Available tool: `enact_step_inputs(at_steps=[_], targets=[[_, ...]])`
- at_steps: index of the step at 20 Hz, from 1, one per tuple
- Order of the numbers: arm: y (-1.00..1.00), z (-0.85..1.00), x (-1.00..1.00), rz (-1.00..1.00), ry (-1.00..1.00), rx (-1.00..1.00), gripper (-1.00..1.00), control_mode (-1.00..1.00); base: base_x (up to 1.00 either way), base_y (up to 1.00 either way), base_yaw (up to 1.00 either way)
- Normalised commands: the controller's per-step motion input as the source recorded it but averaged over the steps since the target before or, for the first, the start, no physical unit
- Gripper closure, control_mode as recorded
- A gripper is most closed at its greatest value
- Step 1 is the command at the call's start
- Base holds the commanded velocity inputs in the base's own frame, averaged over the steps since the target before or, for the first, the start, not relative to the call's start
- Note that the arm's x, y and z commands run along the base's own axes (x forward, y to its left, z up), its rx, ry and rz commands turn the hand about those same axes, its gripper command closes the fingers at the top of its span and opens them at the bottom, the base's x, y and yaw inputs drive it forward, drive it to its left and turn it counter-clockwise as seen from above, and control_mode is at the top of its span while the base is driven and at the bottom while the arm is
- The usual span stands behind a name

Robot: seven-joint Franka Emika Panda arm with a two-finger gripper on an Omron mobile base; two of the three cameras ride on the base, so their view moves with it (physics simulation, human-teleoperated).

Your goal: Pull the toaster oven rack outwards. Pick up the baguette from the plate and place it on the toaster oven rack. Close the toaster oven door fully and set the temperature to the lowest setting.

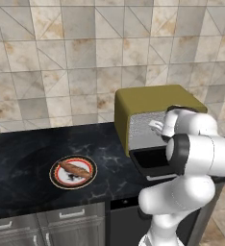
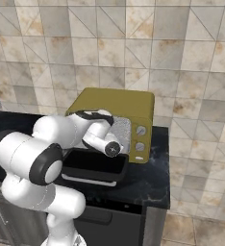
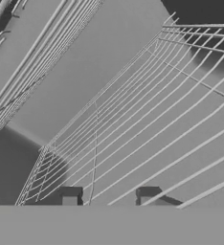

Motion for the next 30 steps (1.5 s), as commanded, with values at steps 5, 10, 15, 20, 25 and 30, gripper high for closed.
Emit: enact_step_inputs(at_steps=[5,10,15,20,25,30], targets=[[-0.24,-0.62,-0.49,0.0,0.17,0.03,1.0,-1.0,0.0,0.0,0.0],[-0.16,-0.78,-0.81,0.0,0.11,0.02,1.0,-1.0,0.0,0.0,0.0],[-0.17,-0.89,-0.95,0.0,0.1,0.02,1.0,-1.0,0.0,0.0,0.0],[-0.19,-0.98,-1.0,0.0,0.12,0.02,1.0,-1.0,0.0,0.0,0.0],[-0.18,-0.99,-1.0,0.0,0.16,0.02,1.0,-1.0,0.0,0.0,0.0],[-0.2,-1.0,-1.0,0.0,0.18,0.03,1.0,-1.0,0.0,0.0,0.0]])
